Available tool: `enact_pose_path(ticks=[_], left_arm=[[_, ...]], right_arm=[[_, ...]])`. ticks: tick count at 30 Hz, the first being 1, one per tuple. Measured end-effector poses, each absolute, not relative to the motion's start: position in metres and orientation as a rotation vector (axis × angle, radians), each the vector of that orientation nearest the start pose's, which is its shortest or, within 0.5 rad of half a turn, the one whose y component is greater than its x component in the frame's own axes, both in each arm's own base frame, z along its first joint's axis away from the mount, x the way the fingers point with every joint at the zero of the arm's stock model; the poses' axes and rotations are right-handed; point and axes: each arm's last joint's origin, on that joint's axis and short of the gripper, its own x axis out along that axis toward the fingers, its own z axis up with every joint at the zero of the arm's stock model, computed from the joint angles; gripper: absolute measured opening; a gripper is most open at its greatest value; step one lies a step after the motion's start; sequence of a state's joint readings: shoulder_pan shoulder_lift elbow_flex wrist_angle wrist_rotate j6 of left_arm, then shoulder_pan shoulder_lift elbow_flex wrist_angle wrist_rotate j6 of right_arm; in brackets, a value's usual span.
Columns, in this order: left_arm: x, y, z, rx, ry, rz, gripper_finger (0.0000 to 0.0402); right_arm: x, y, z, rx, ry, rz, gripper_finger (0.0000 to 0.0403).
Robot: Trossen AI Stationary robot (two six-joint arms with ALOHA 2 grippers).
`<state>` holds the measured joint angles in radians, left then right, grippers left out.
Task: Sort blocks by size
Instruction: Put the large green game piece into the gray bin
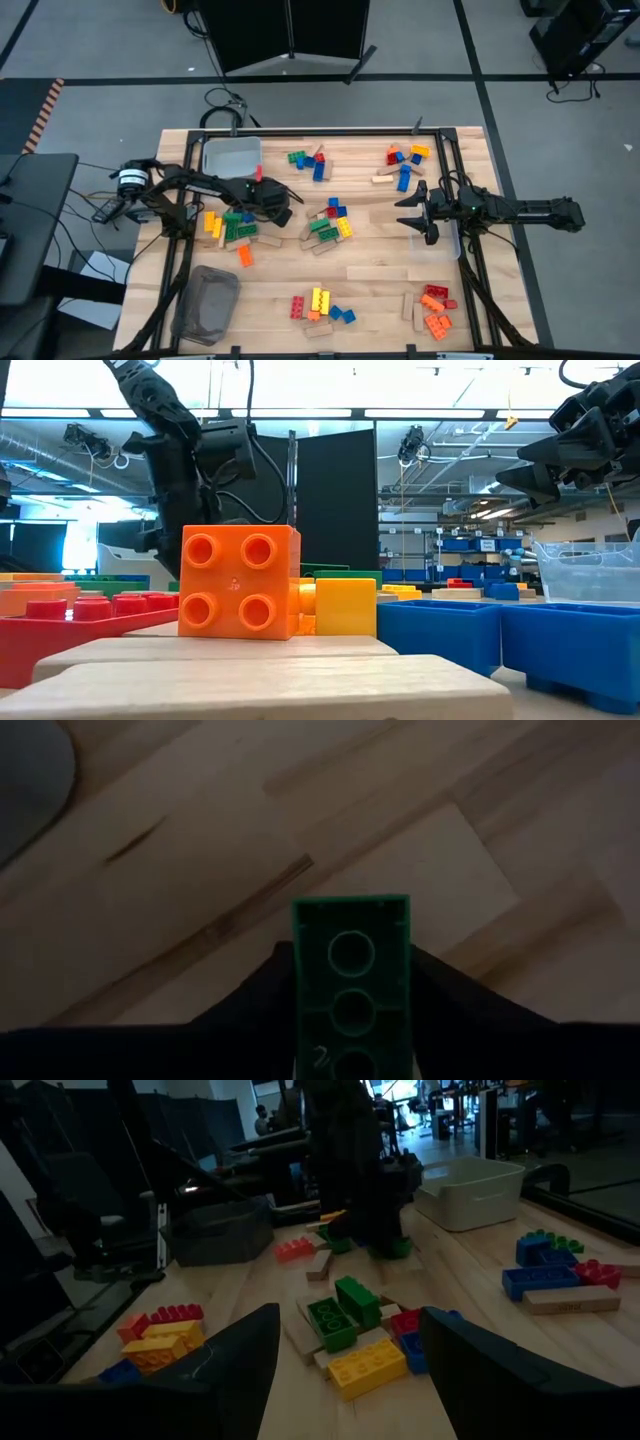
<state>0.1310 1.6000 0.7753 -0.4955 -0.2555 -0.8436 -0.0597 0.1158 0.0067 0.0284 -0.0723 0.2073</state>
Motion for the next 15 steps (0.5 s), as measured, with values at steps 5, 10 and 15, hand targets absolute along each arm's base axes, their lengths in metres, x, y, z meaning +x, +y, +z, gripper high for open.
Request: enact_pose_path(ticks=[5,10,15], left_arm=[[0.271,0.042,0.158,-0.643,1.135,0.838,0.0144],[0.286,0.050,0.196,-0.631,1.120,0.875,0.0144],[0.290,0.060,0.238,-0.605,1.126,0.947,0.0144]], right_arm=[[0.104,-0.004,0.159,0.212,0.082,0.004,0.0255],[0.104,-0.004,0.159,0.212,0.082,0.004,0.0255],[0.104,-0.004,0.159,0.212,0.082,0.004,0.0255]])
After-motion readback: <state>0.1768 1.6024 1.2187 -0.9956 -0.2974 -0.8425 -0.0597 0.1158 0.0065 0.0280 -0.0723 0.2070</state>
